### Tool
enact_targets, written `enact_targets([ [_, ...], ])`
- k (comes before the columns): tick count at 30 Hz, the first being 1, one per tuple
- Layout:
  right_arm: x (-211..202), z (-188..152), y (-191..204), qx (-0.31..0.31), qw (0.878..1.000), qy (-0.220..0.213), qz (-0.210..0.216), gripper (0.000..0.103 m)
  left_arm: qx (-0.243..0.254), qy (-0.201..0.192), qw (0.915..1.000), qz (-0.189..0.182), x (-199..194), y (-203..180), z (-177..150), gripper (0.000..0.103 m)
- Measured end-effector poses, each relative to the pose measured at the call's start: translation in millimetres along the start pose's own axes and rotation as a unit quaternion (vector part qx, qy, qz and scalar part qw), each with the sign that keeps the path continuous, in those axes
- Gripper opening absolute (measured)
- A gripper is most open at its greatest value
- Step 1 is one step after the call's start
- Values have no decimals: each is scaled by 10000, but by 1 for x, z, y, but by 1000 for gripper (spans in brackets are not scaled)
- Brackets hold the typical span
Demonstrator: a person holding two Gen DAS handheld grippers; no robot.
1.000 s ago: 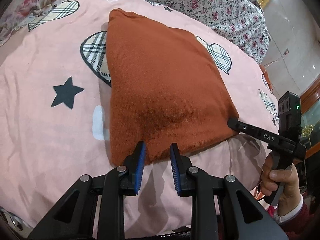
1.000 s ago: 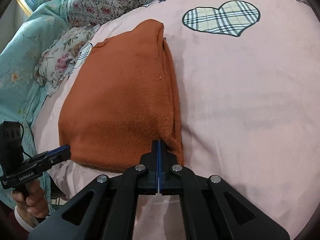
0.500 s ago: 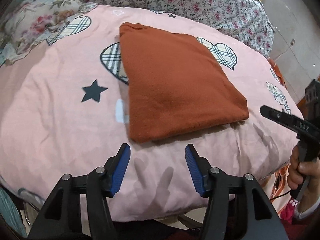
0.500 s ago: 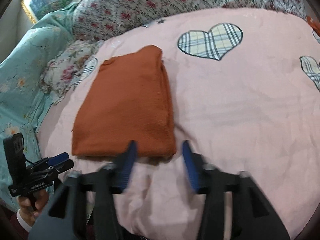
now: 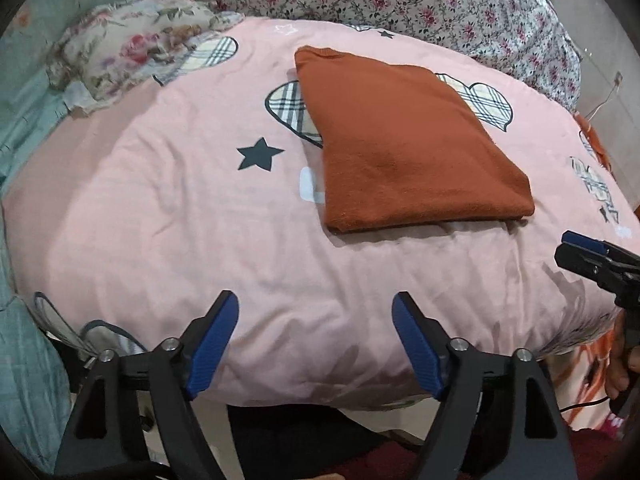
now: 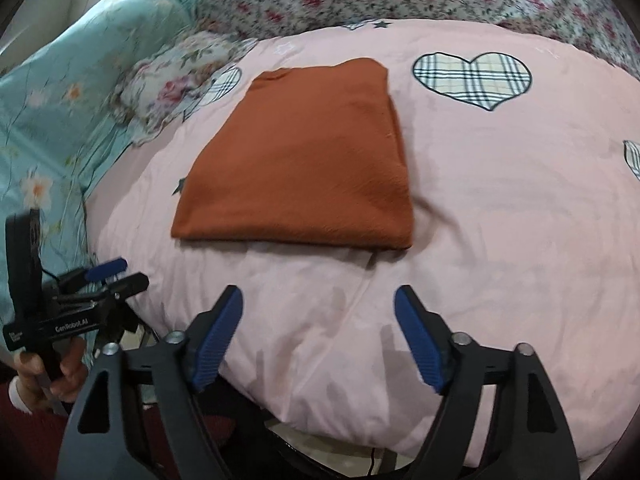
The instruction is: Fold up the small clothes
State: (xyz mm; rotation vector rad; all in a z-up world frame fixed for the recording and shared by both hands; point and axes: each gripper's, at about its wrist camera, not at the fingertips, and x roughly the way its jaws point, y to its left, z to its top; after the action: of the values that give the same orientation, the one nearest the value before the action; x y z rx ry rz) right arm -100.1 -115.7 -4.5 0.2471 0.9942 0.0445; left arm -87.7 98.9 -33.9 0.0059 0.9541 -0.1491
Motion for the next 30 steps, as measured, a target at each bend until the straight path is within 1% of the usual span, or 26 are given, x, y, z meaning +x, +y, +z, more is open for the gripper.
enact_targets([
  [2,1,-1,5,-140,9999,-16,-28,87,54,-40,10000,63,-2,-2,1,82],
  [10,10,9,18,-502,9986,1,-167,89,172,-156,9994,245,0,-8,21,83],
  [14,16,15,19,-501,9987,24,-125,89,183,-146,9994,252,5,-11,30,84],
  [18,23,23,19,-523,9986,70,-71,90,247,-52,9994,246,11,-18,36,84],
  [21,26,28,19,-541,9985,45,-69,90,303,-33,9990,316,16,-20,42,84],
  [25,28,40,14,-447,9990,4,16,90,230,26,9991,343,22,-19,53,84],
  [30,31,55,10,-389,9992,-34,39,90,232,-19,9986,473,27,-23,70,85],
])
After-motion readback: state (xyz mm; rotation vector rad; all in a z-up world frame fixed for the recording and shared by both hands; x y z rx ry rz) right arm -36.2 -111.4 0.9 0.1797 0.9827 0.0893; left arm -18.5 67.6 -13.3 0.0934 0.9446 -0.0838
